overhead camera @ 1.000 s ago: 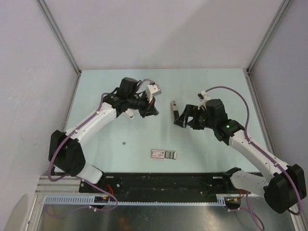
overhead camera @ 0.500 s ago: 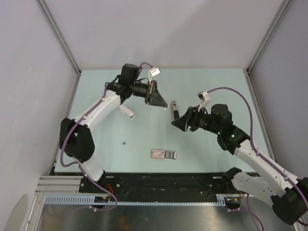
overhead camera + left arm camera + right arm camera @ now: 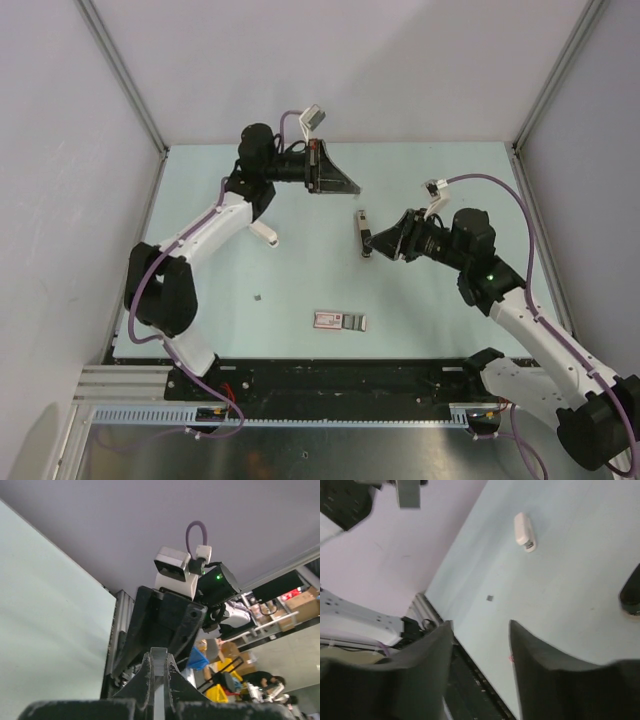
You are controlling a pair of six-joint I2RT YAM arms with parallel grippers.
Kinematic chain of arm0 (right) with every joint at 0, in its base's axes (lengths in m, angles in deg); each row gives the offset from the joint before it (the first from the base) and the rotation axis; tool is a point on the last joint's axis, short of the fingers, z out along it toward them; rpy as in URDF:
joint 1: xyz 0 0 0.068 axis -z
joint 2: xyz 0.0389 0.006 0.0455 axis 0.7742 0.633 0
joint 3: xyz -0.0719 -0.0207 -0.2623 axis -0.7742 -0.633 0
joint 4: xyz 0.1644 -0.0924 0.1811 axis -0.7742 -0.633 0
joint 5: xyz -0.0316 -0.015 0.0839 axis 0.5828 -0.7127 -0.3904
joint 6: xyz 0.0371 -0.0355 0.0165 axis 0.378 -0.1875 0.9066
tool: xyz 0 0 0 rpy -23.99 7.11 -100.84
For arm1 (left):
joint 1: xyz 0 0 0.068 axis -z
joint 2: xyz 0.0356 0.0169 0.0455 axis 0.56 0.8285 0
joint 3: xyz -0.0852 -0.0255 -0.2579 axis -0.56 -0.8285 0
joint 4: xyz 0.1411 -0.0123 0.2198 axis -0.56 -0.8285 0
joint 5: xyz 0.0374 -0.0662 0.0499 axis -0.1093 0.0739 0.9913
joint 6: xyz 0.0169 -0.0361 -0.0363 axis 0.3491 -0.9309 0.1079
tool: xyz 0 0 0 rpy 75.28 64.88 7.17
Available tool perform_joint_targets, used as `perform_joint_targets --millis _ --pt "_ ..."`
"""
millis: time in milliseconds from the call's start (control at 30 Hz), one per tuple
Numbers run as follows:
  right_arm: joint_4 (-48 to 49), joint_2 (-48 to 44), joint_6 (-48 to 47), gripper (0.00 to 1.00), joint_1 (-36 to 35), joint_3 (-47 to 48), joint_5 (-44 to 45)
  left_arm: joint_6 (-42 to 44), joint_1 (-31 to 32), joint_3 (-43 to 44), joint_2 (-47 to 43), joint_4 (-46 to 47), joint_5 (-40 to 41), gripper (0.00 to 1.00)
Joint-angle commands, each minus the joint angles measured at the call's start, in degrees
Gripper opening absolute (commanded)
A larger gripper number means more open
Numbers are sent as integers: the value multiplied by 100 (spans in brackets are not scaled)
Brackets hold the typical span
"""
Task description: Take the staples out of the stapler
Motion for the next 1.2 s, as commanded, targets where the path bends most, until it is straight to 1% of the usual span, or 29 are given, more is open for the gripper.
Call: perform_joint_targets --millis 0,33,67,100,167,333,467,667,900,1033,1167 --pt "322 -162 33 66 -46 246 -306 -982 63 -543 -305 1155 -148 0" --pt "367 -191 32 72 -63 246 -295 -1045 74 -665 -321 1254 -158 0" --pt "429 -214 49 75 -80 246 -289 -1108 93 -774 -333 1356 -175 0" --pt "517 -234 71 77 -92 246 -300 -1156 111 -872 -339 1437 -197 0" --pt "750 -249 142 77 -124 246 -338 -1230 153 -1071 -372 1560 -216 0" --pt "1333 -217 391 74 -241 246 -420 -1349 214 -1429 -385 1802 -243 0" --pt "1626 -88 489 71 -404 246 -268 -1508 217 -1582 -407 2010 -211 0" --pt "1830 175 515 68 -648 246 -1 -1731 217 -1694 -501 2270 -191 0" --pt "1889 295 561 63 -719 246 208 -1804 217 -1798 -613 2371 -150 0" --pt "1940 325 608 58 -733 246 416 -1819 217 -1845 -661 2399 -129 0" --pt "2142 415 701 50 -778 246 568 -1830 217 -1878 -696 2411 -124 0"
